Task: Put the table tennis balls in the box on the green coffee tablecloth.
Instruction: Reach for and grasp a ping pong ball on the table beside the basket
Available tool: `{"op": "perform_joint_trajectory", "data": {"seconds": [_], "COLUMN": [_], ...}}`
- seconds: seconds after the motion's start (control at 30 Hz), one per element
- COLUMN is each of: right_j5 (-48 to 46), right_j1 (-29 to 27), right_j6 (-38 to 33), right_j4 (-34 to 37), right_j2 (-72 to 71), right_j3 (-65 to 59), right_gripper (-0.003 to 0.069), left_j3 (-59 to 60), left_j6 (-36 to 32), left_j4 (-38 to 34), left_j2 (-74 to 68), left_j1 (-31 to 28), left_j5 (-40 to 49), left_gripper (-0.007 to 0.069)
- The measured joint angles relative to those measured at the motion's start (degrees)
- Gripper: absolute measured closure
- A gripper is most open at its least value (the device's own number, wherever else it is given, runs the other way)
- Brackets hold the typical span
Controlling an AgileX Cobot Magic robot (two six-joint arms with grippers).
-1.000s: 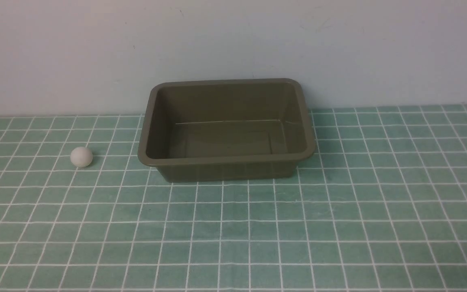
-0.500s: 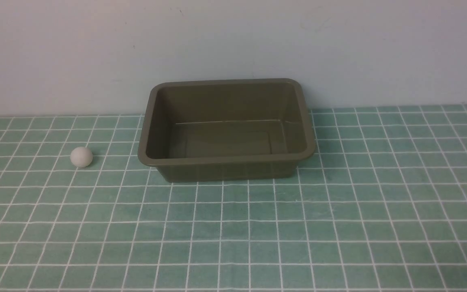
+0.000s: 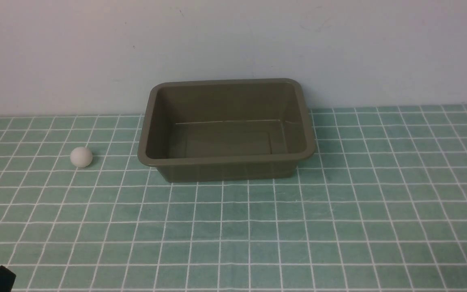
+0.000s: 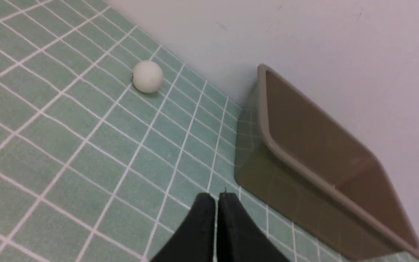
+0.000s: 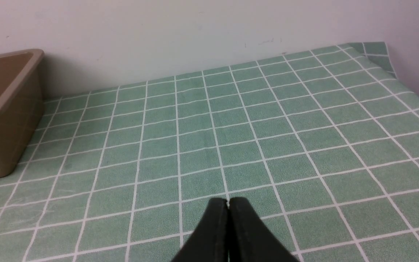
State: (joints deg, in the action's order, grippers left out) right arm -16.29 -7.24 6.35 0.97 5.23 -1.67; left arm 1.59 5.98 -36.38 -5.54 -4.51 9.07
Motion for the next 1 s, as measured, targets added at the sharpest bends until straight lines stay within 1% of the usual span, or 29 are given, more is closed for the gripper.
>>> {"op": "perform_joint_trajectory", "data": {"seconds": [0.07,0.27,0.33,0.4,0.43,0.47,0.53,0.57,0.63,0.73,0.8,0.87,0.93,1.0], "right_j5": [0.0,0.0,0.0,0.0,0.0,0.0,0.0,0.0,-0.02,-0.02,-0.02,-0.02,-0.02,-0.02], "right_j1": [0.0,0.0,0.0,0.0,0.0,0.0,0.0,0.0,0.0,0.0,0.0,0.0,0.0,0.0], "right_j6": [0.0,0.0,0.0,0.0,0.0,0.0,0.0,0.0,0.0,0.0,0.0,0.0,0.0,0.0], "right_j4": [0.0,0.0,0.0,0.0,0.0,0.0,0.0,0.0,0.0,0.0,0.0,0.0,0.0,0.0], "right_j2": [0.0,0.0,0.0,0.0,0.0,0.0,0.0,0.0,0.0,0.0,0.0,0.0,0.0,0.0], "right_j3": [0.0,0.0,0.0,0.0,0.0,0.0,0.0,0.0,0.0,0.0,0.0,0.0,0.0,0.0], "right_gripper": [0.0669,0.0669,0.0669,0.0669,0.0669,0.0669,0.0669,0.0669,0.0669,0.0669,0.0669,0.0669,0.0669,0.0669], "left_j3": [0.0,-0.29,-2.52,-6.51,-9.95,-15.0,-21.98,-24.99,-29.36,-34.8,-37.63,-40.9,-45.74,-49.7], "left_j6": [0.3,4.0,3.95,1.83,0.25,-2.02,-4.19,-4.61,-4.85,-4.96,-4.98,-4.98,-5.02,-5.68], "left_j4": [-1.24,-7.57,-5.93,-0.74,4.88,13.23,25.5,30.12,35.61,39.08,39.65,39.62,39.53,39.33], "left_j2": [0.0,0.0,0.0,-0.15,-0.58,-2.03,-7.29,-10.78,-17.62,-29.29,-35.4,-43.25,-51.17,-57.56], "left_j1": [0.0,0.0,0.0,0.0,0.0,0.0,0.0,0.0,0.0,0.0,0.0,0.0,0.0,0.0], "left_j5": [-2.84,-14.75,-18.63,-19.67,-18.75,-14.75,-4.94,-0.14,7.91,17.75,20.62,21.13,21.13,21.13], "left_gripper": [0.0628,0.0628,0.0628,0.0628,0.0628,0.0628,0.0628,0.0628,0.0628,0.0628,0.0628,0.0624,0.0594,0.0548]}}
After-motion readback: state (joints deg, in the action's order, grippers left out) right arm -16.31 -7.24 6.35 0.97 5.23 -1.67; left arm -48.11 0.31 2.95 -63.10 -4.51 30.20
